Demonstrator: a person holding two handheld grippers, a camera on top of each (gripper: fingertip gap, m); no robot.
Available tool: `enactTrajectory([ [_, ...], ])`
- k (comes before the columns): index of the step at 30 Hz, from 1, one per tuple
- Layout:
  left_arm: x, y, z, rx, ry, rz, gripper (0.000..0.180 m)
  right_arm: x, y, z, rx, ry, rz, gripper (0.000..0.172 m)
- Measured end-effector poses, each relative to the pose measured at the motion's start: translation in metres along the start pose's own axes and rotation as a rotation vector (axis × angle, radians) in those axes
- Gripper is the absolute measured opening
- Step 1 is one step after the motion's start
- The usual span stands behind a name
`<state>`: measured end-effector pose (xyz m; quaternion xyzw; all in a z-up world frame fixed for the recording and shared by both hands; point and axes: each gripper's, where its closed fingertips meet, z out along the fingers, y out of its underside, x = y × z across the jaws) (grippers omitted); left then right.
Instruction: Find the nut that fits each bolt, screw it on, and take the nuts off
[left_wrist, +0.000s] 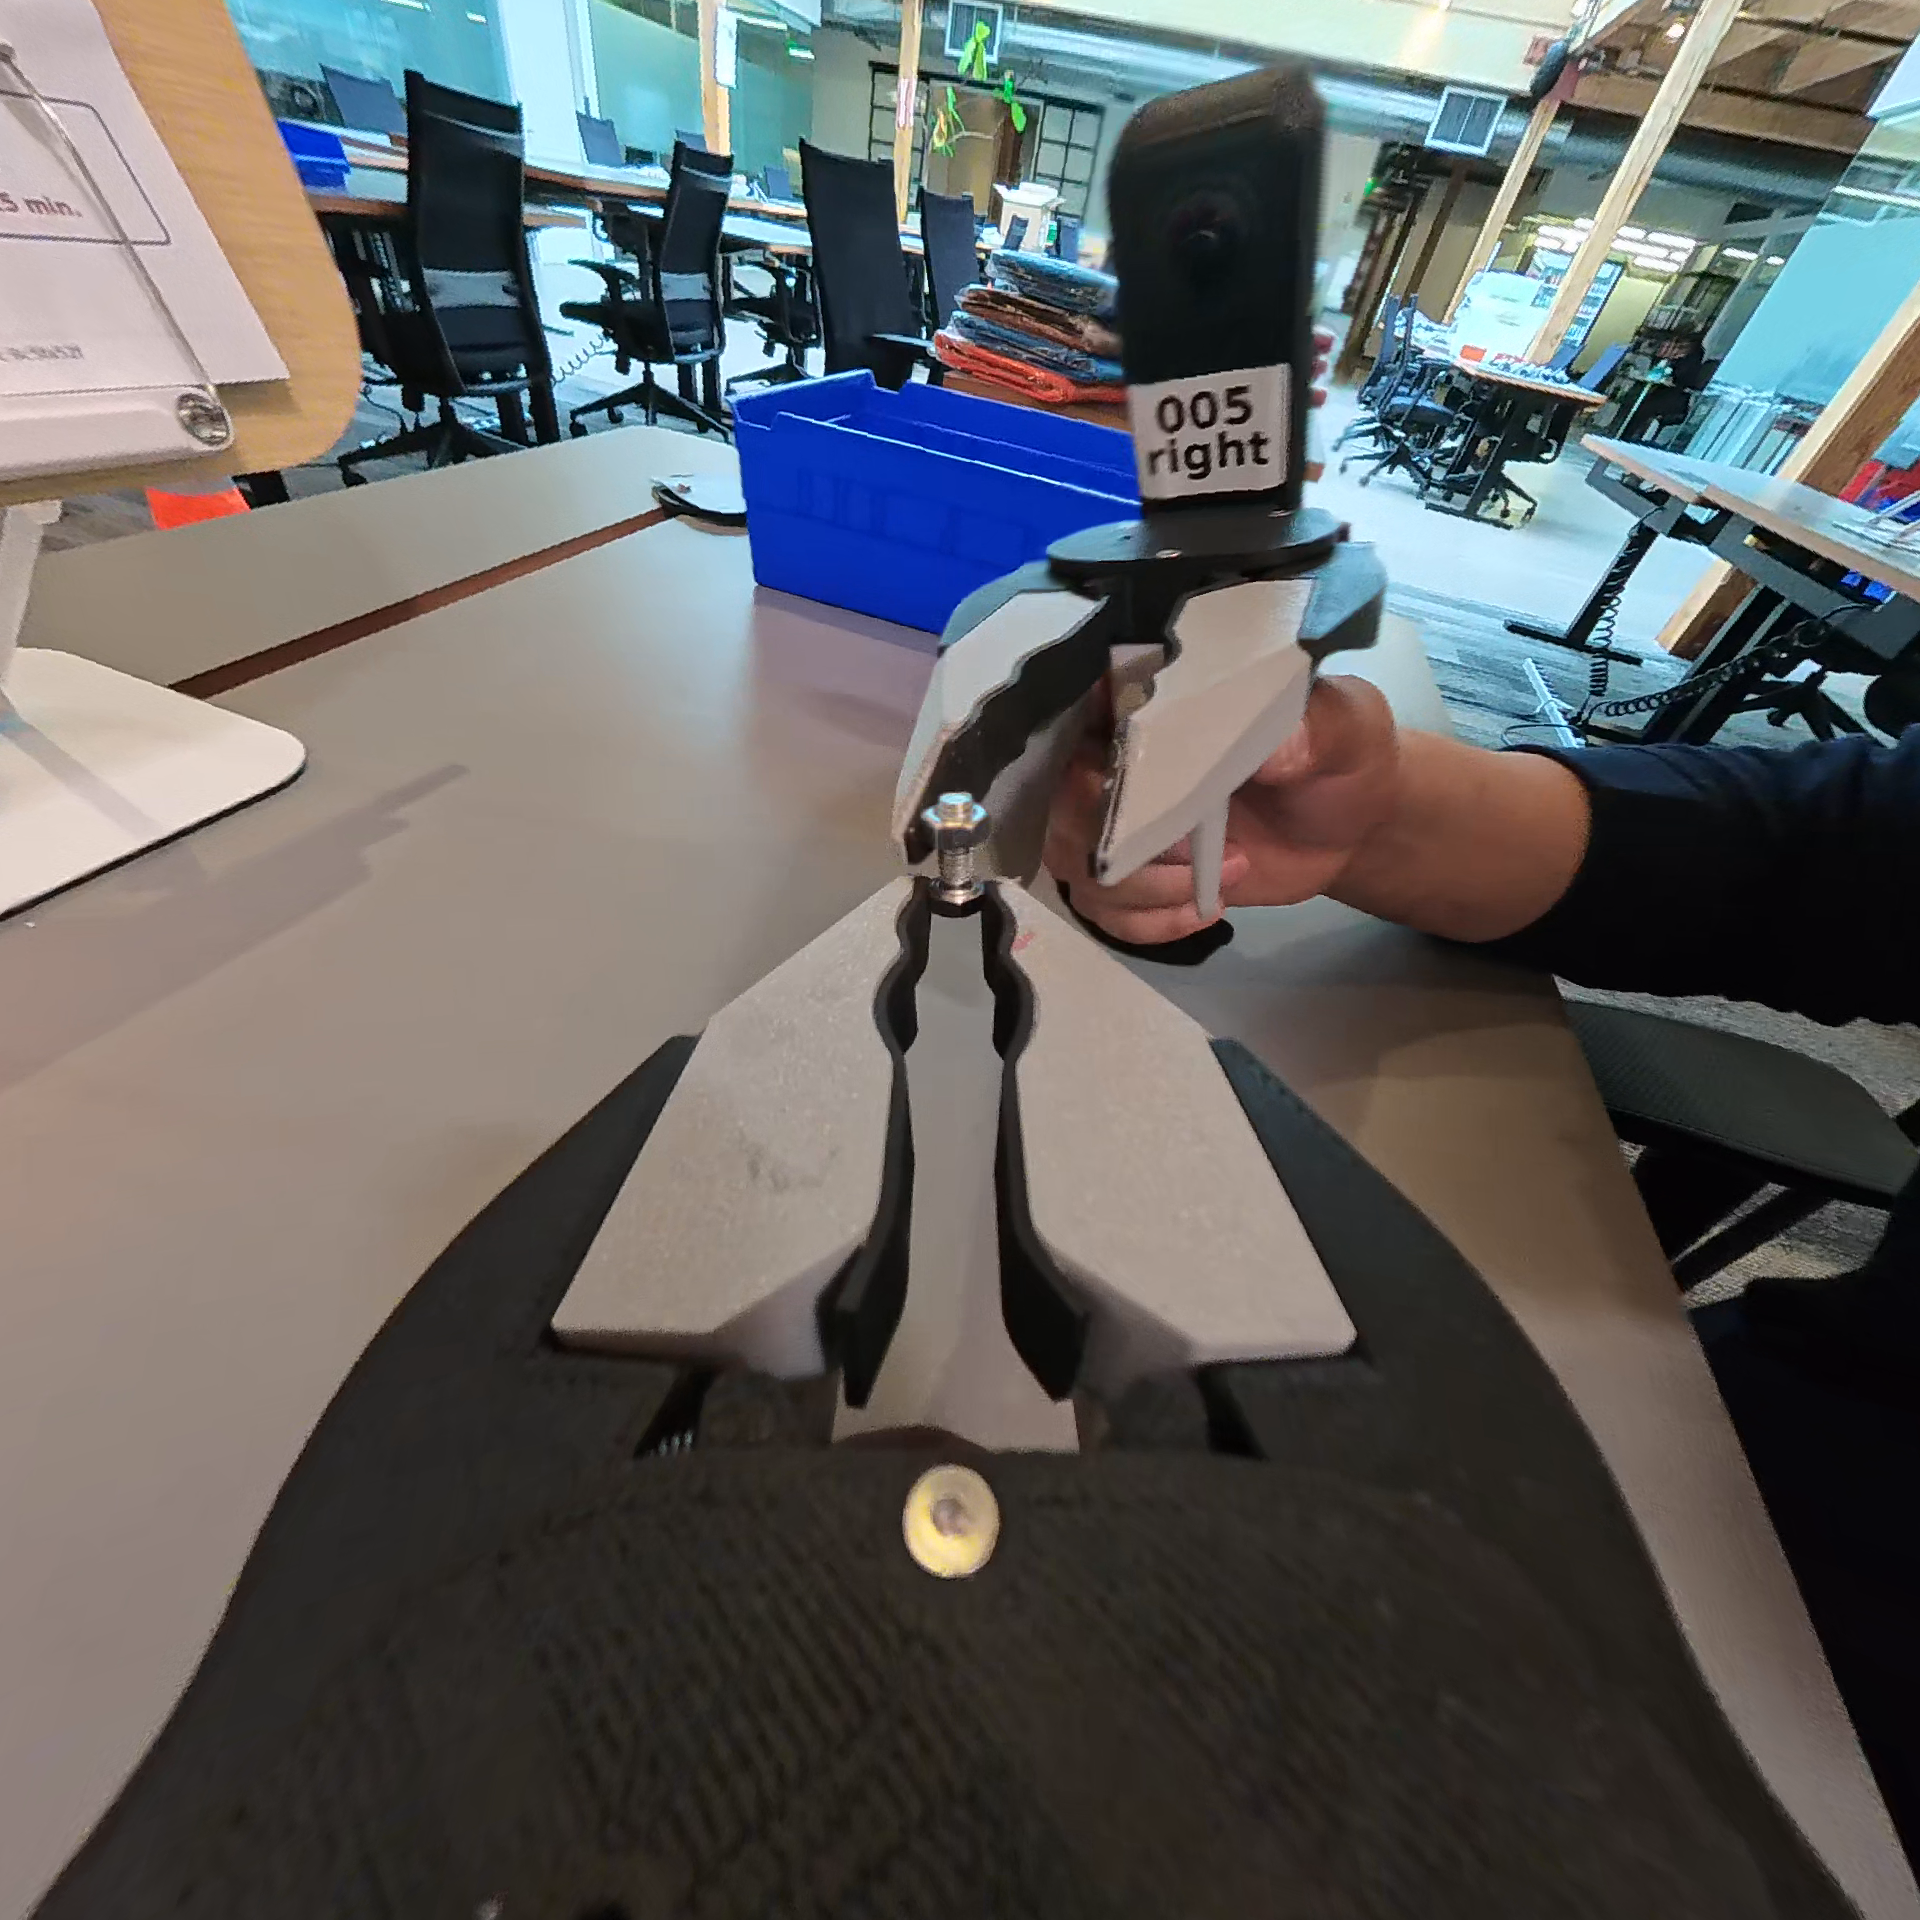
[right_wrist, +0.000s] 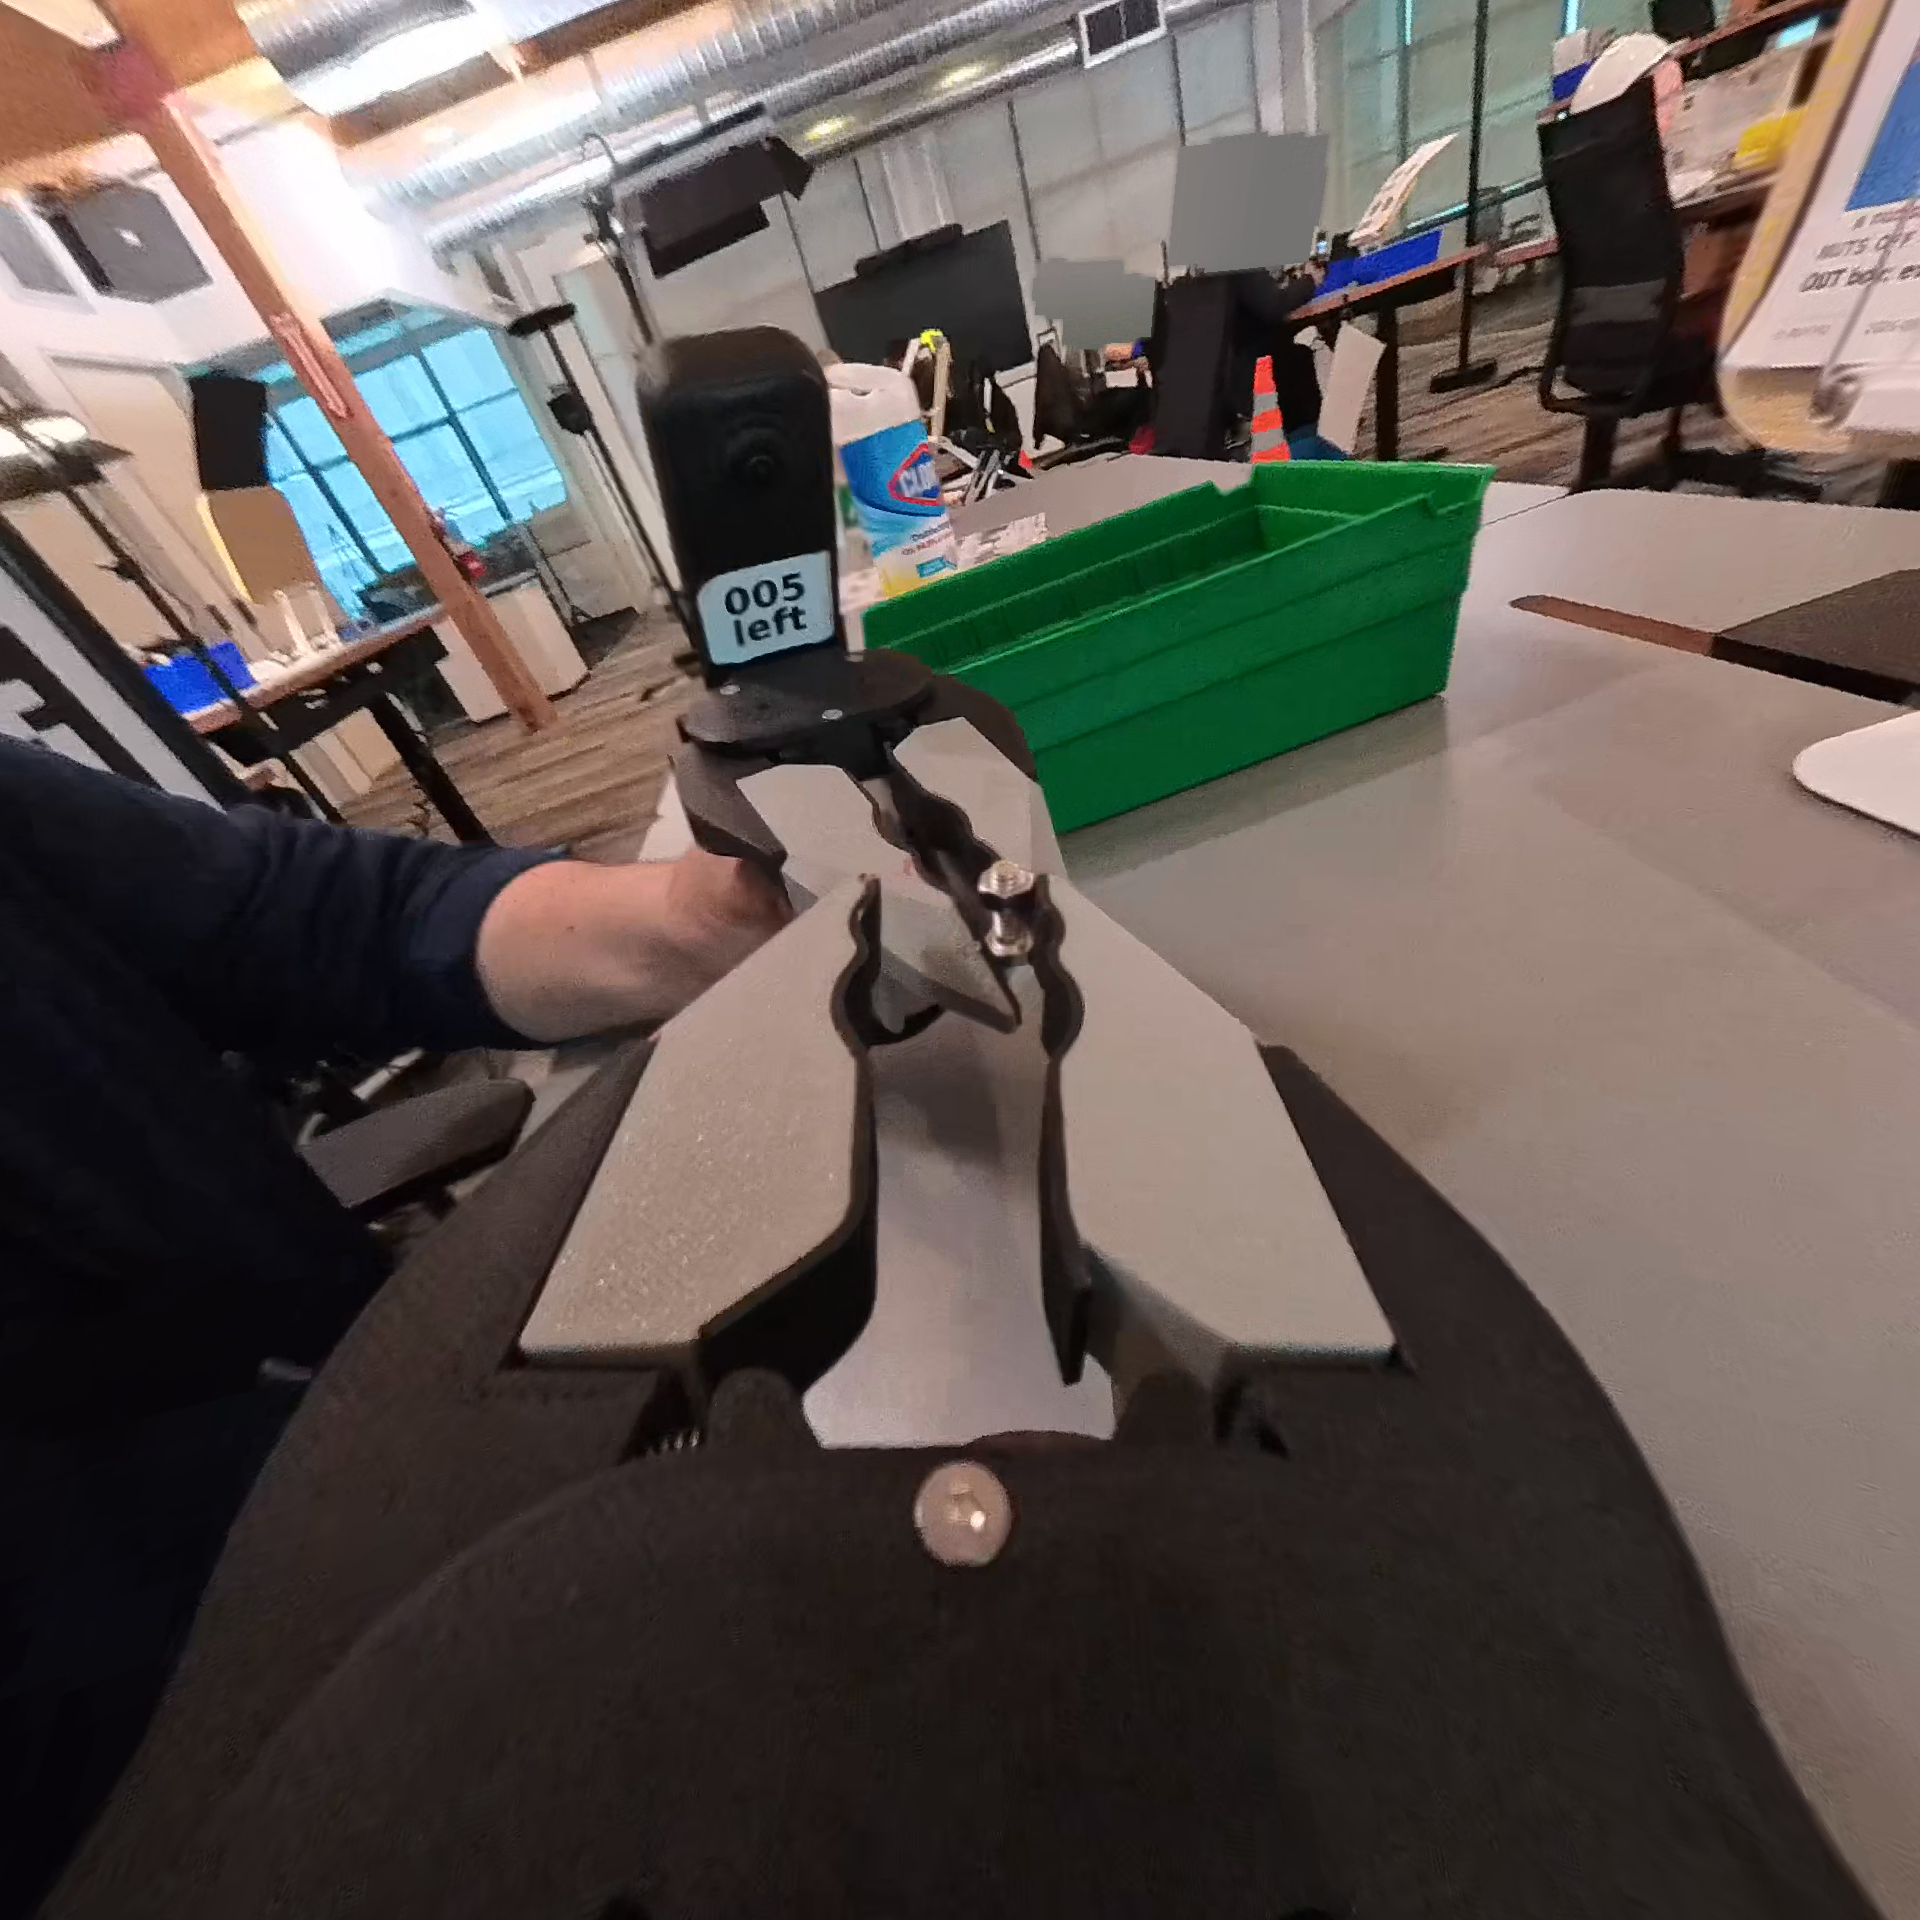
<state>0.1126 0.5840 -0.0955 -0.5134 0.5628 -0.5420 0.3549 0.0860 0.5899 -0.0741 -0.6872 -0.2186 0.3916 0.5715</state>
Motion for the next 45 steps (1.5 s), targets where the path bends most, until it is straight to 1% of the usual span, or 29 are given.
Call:
enactTrajectory([
  [1,-0.003,0.0,-0.001,-0.004,-0.013,-0.007,0.008,0.003,0.001,-0.001,-0.017,0.035,-0.038,0.026],
  [2,-0.008,0.0,-0.003,-0.004,-0.033,-0.014,0.008,0.004,0.002,-0.003,-0.034,0.06,-0.07,0.019],
  [3,-0.013,0.0,-0.005,-0.001,-0.049,-0.022,0.008,0.001,0.001,-0.006,-0.04,0.047,-0.084,0.007],
  [6,-0.016,-0.003,-0.009,0.015,-0.03,-0.053,0.007,0.005,-0.005,-0.01,-0.014,0.05,-0.047,0.022],
  [9,-0.005,-0.001,-0.003,0.004,0.014,-0.053,0.007,0.015,-0.008,-0.003,0.007,0.091,-0.025,0.037],
  [10,-0.001,0.0,-0.001,0.001,0.024,-0.05,0.007,0.013,-0.005,0.001,-0.007,0.078,-0.024,0.032],
  [11,0.001,0.001,0.0,-0.004,0.025,-0.046,0.007,0.006,-0.001,0.003,-0.03,0.038,-0.029,0.014],
  [13,-0.002,0.0,-0.001,0.003,0.012,-0.046,0.007,0.008,-0.001,-0.001,-0.038,0.056,-0.043,0.014],
  [14,-0.007,-0.003,-0.003,0.022,-0.014,-0.055,0.007,0.007,-0.003,-0.006,-0.031,0.061,-0.057,0.006],
  [15,-0.013,-0.005,-0.007,0.035,-0.04,-0.063,0.007,-0.002,-0.009,-0.009,0.004,0.02,-0.062,0.0],
  [16,-0.016,-0.006,-0.009,0.036,-0.044,-0.069,0.007,-0.005,-0.018,-0.013,0.052,0.0,-0.049,0.0],
  [17,-0.018,-0.006,-0.011,0.033,-0.044,-0.067,0.007,-0.005,-0.024,-0.015,0.081,0.005,-0.038,0.007],
  [18,-0.018,-0.006,-0.011,0.035,-0.045,-0.062,0.007,-0.001,-0.025,-0.014,0.083,0.033,-0.038,0.019],
  [20,-0.01,-0.008,-0.008,0.039,-0.02,-0.053,0.007,0.011,-0.018,-0.006,0.03,0.116,-0.055,0.025],
  [21,-0.005,-0.008,-0.006,0.036,-0.012,-0.045,0.007,0.013,-0.011,0.0,-0.008,0.124,-0.063,0.027],
  [22,-0.002,-0.006,-0.003,0.027,-0.01,-0.036,0.007,0.01,-0.005,0.006,-0.035,0.104,-0.066,0.022],
  [23,-0.001,-0.004,-0.001,0.013,-0.01,-0.029,0.007,0.006,-0.003,0.01,-0.028,0.079,-0.059,0.01],
  [26,0.003,-0.004,0.0,0.02,0.02,-0.053,0.008,0.006,-0.002,0.011,-0.027,0.097,-0.058,0.008],
  [29,0.002,0.0,0.001,0.012,0.019,-0.054,0.008,0.012,-0.003,0.004,-0.006,0.17,-0.046,0.007],
  [31,0.002,0.003,0.003,-0.001,0.009,-0.041,0.017,0.014,-0.01,-0.009,0.032,0.217,-0.028,0.007],
  [33,0.002,0.004,0.005,-0.006,0.001,-0.028,0.026,0.008,-0.02,-0.033,0.062,0.273,-0.049,0.008],
  [35,0.004,0.009,0.007,-0.032,0.002,-0.023,0.03,0.004,-0.038,-0.078,0.084,0.392,-0.124,0.007],
  [37,0.003,0.015,0.01,-0.073,-0.014,-0.004,0.035,0.014,-0.061,-0.147,0.102,0.602,-0.195,0.007],
  [39,0.001,0.022,0.012,-0.114,-0.04,0.039,0.037,0.026,-0.083,-0.235,0.106,0.83,-0.215,0.007],
  [40,0.0,0.026,0.013,-0.135,-0.054,0.058,0.039,0.036,-0.086,-0.281,0.068,0.953,-0.212,0.007],
  [42,-0.002,0.031,0.015,-0.161,-0.077,0.08,0.04,0.066,-0.069,-0.362,-0.061,1.167,-0.13,0.007],
  [43,-0.002,0.032,0.016,-0.167,-0.085,0.078,0.04,0.08,-0.052,-0.388,-0.13,1.207,-0.058,0.007],
  [44,-0.002,0.033,0.017,-0.169,-0.089,0.067,0.04,0.092,-0.033,-0.405,-0.196,1.219,0.02,0.008],
  [45,-0.002,0.033,0.017,-0.17,-0.092,0.049,0.04,0.103,-0.019,-0.416,-0.234,1.235,0.049,0.008],
])
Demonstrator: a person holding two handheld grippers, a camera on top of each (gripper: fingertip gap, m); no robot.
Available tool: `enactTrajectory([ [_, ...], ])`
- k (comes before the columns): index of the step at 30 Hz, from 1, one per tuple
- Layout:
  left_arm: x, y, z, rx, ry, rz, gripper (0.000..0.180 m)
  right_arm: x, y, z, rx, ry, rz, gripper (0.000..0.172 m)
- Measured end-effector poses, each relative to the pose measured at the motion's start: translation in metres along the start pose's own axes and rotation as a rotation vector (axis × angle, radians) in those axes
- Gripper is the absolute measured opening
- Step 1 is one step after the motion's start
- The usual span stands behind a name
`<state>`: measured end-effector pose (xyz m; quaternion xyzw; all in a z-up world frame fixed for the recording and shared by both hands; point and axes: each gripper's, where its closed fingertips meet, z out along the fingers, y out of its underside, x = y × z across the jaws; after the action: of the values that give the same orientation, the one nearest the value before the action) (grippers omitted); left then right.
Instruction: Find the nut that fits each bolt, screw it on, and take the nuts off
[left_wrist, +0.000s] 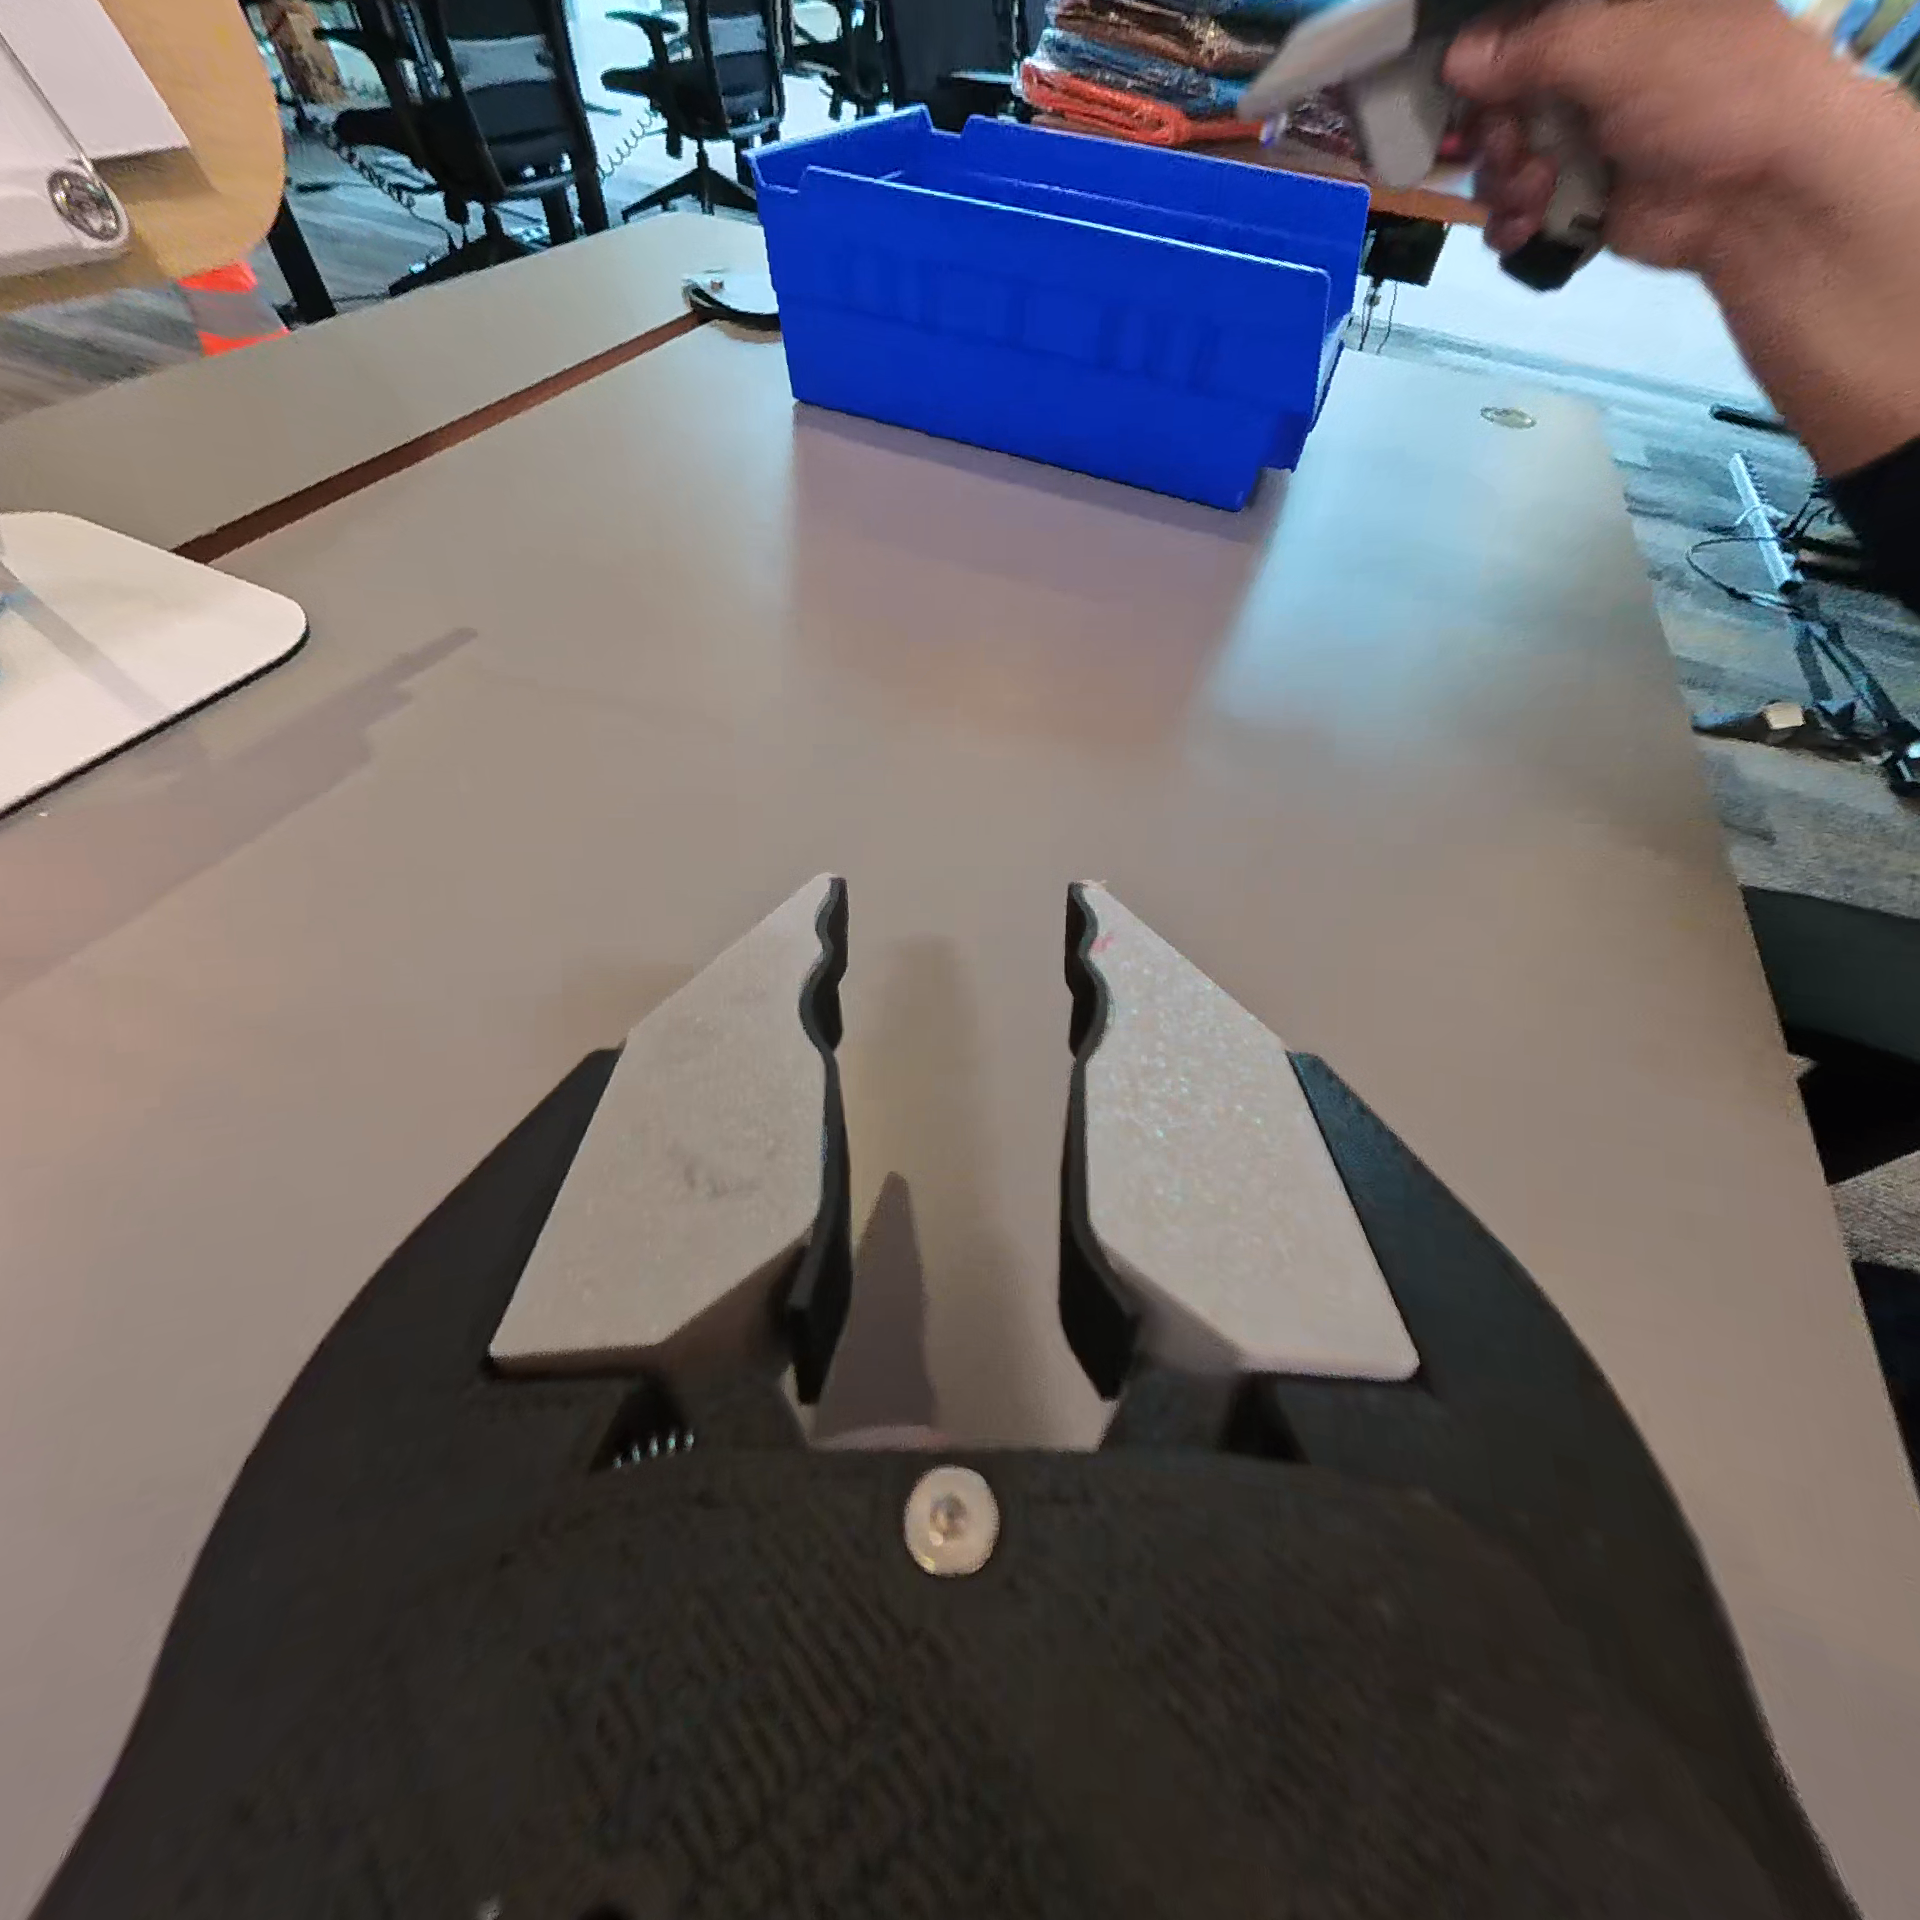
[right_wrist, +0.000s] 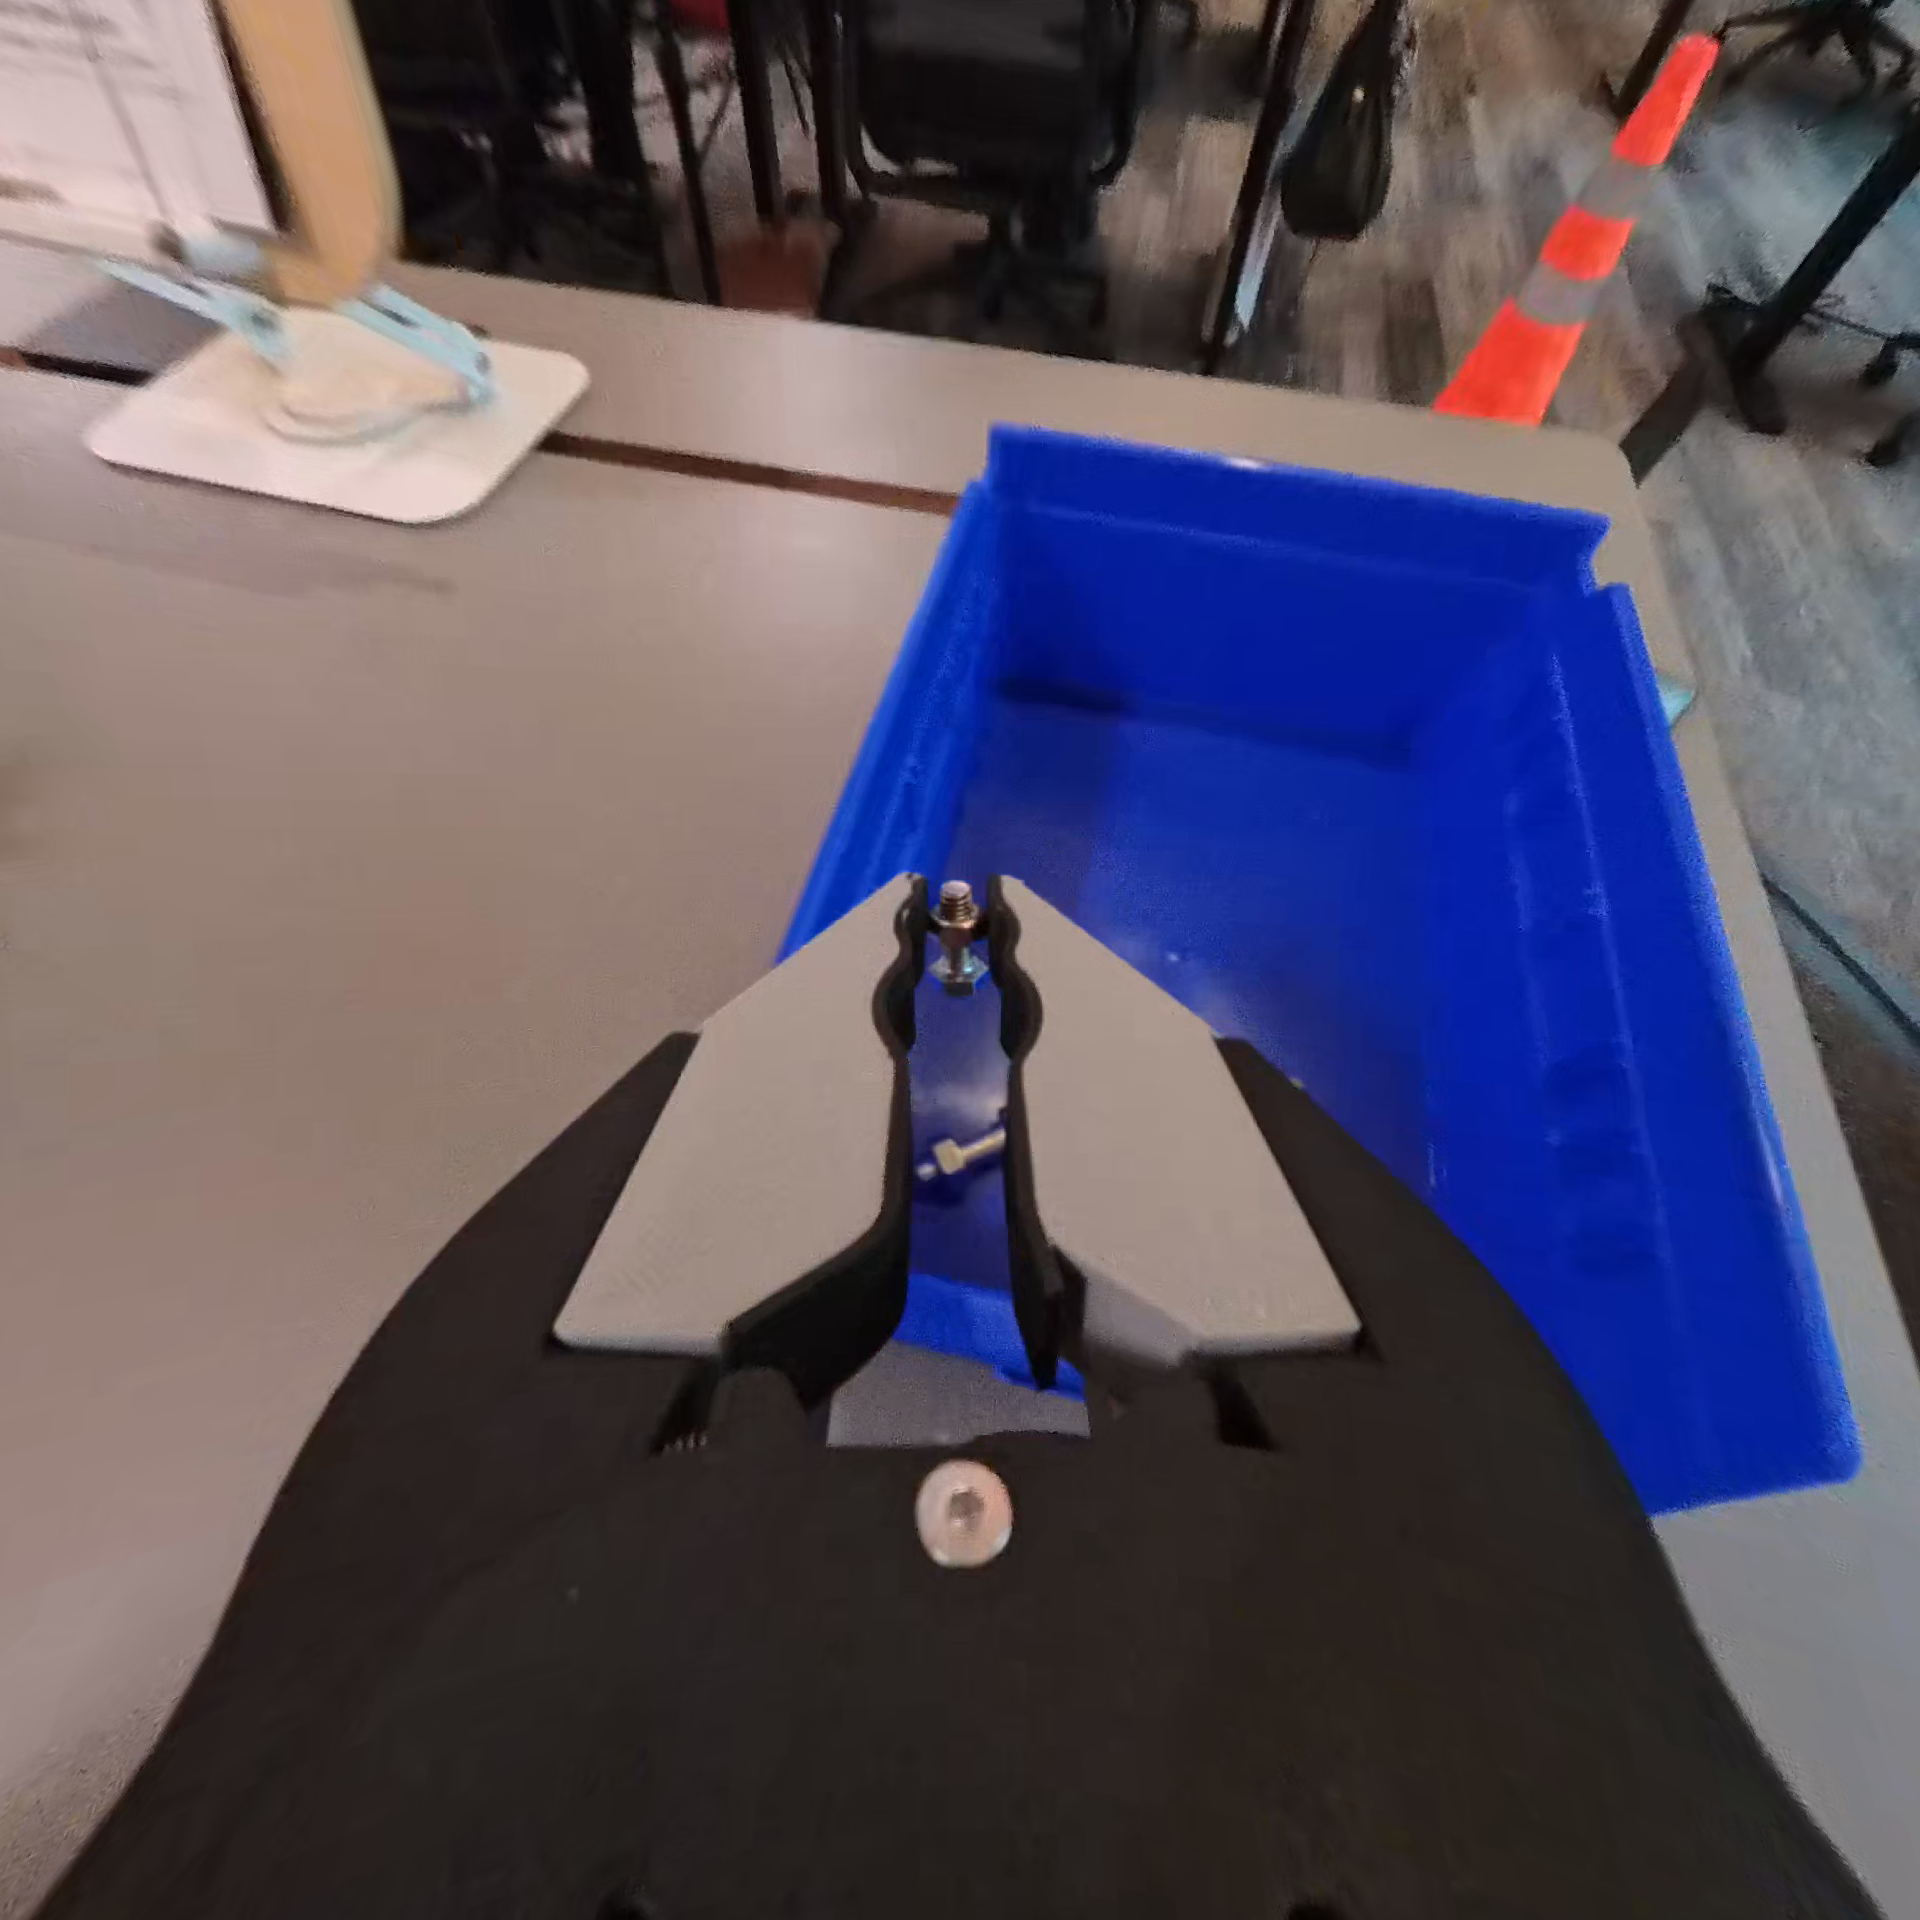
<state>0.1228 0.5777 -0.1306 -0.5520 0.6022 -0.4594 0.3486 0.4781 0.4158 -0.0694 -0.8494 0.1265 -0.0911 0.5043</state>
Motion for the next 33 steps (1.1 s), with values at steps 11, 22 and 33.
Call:
enactTrajectory([
  [11,0.016,0.009,-0.11,-0.016,-0.312,-0.181,0.06,0.001,0.049,-0.011,0.039,-0.041,0.06,0.052],
  [22,-0.083,0.042,-0.229,-0.072,-0.852,-0.254,0.082,-0.067,0.061,-0.002,0.098,0.055,-0.145,0.078],
  [33,-0.13,0.077,-0.246,-0.29,-0.966,-0.156,0.001,-0.05,0.075,0.008,-0.044,0.202,-0.243,0.001],
])
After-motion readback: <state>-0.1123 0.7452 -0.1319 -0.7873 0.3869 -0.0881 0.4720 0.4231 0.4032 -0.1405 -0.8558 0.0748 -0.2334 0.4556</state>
